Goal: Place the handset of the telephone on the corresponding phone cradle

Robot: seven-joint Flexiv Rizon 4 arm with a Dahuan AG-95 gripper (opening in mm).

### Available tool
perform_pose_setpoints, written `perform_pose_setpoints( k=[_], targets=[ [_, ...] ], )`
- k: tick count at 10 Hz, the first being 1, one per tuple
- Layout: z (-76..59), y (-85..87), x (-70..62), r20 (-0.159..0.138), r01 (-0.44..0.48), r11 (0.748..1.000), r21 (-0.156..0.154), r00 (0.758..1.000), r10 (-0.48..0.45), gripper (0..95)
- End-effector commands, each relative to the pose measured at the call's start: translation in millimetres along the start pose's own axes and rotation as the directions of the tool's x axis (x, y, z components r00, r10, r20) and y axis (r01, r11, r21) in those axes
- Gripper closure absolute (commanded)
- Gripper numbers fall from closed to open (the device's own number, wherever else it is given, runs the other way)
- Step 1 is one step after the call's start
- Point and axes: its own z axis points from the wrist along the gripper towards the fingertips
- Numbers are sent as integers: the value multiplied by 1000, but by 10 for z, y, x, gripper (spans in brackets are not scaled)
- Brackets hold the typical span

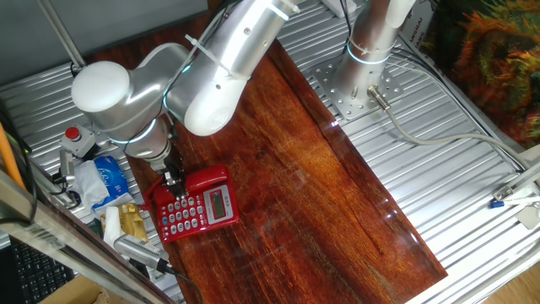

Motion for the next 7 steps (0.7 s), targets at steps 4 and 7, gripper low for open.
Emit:
perform_pose_setpoints(
  k=[4, 7],
  targets=[
    [85, -20, -72, 16, 2, 1000, -19, 1000, -2, 190],
    [79, -14, -78, 21, 3, 1000, -24, 1000, -2, 190]
  ],
)
